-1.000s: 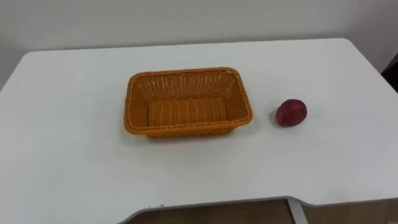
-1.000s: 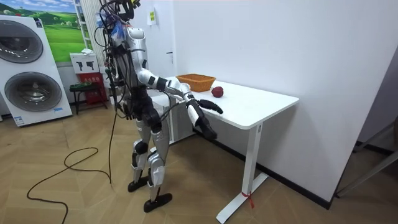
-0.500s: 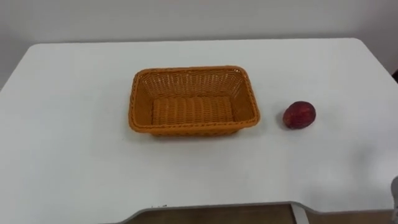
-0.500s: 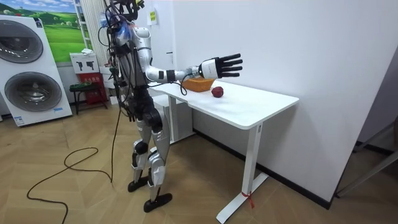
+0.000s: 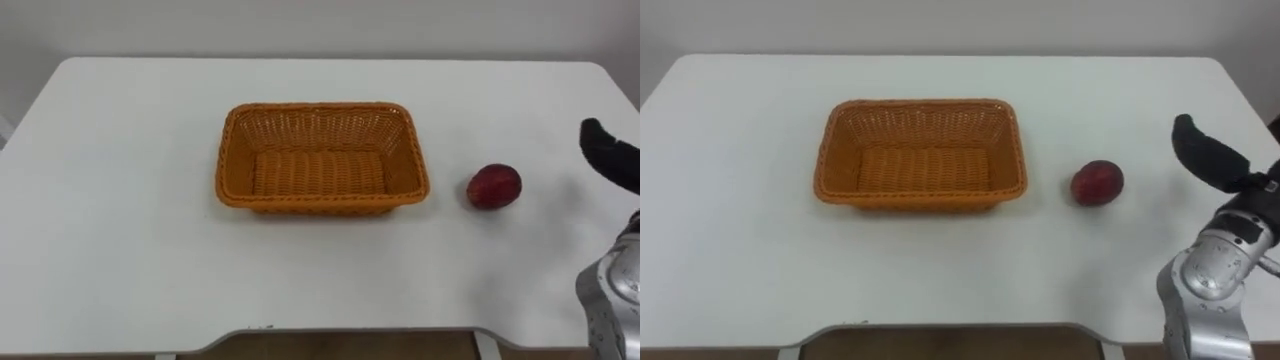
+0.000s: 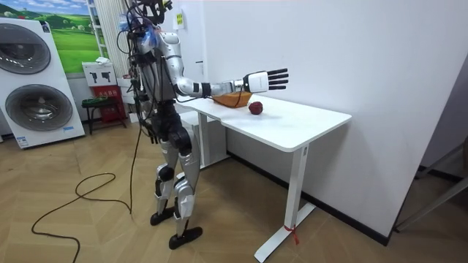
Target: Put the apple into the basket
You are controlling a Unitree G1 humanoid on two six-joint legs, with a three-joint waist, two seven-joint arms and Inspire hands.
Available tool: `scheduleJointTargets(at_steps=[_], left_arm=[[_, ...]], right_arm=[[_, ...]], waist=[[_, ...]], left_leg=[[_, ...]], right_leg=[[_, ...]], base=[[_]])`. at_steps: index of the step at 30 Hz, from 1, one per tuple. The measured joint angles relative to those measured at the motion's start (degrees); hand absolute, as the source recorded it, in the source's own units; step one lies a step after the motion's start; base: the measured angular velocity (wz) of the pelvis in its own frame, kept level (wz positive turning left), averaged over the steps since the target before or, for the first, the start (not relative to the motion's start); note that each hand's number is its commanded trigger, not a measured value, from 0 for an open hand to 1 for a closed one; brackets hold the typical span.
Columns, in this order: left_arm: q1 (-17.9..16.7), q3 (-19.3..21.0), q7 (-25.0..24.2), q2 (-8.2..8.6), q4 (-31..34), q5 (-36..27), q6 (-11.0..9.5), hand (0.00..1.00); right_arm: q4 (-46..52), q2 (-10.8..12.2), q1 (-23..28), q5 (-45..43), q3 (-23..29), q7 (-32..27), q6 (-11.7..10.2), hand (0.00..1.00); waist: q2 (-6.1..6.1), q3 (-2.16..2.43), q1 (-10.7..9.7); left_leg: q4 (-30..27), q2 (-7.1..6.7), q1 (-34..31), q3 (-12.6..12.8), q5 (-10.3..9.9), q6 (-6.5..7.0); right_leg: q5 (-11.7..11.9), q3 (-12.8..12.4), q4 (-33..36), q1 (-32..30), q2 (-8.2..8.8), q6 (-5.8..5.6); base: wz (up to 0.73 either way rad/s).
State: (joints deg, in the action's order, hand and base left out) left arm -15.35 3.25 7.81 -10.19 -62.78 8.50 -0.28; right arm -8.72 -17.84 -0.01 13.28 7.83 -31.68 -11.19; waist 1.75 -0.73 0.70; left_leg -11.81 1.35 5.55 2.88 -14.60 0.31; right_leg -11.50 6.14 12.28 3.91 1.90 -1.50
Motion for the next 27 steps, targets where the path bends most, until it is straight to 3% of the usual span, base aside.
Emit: scheduleJointTargets(at_steps=[5,9,17,27], left_arm=[[0.0,0.1,-0.9,-0.33,2.1,0.6,0.0,0.00],[0.0,0.0,-1.0,-0.38,2.1,0.7,0.2,0.00],[-0.5,0.2,-1.0,-0.38,0.8,1.4,0.4,0.00],[-1.4,0.6,-1.1,-0.41,0.9,2.4,0.3,0.00]], right_arm=[[-1.5,-0.2,-0.1,0.0,-1.0,5.0,1.4,0.00],[-3.1,-0.8,-0.4,-0.1,-2.8,8.4,2.7,0.00],[-6.9,-0.8,-1.8,-0.2,-5.4,13.3,3.3,0.00],[-7.0,-0.4,2.3,-4.0,-5.7,15.6,3.1,0.00]], waist=[[1.38,0.67,1.8],[2.16,0.45,2.9],[1.57,-0.14,3.1],[1.57,0.50,2.9]], left_leg=[[0.2,0.00,0.2,-0.1,0.0,0.00],[0.4,-0.03,1.2,-0.3,0.0,0.00],[0.1,-0.03,0.9,-1.2,0.0,-0.01],[0.2,-0.03,1.3,-1.3,0.0,-0.02]], right_leg=[[0.0,0.2,-0.1,0.2,0.00,0.01],[0.0,0.5,-0.8,1.5,-0.01,0.04],[0.0,1.8,-1.0,1.9,0.10,0.05],[0.1,2.0,-1.7,2.6,0.06,0.17]], base=[[0.00],[0.04],[0.06],[0.00]])
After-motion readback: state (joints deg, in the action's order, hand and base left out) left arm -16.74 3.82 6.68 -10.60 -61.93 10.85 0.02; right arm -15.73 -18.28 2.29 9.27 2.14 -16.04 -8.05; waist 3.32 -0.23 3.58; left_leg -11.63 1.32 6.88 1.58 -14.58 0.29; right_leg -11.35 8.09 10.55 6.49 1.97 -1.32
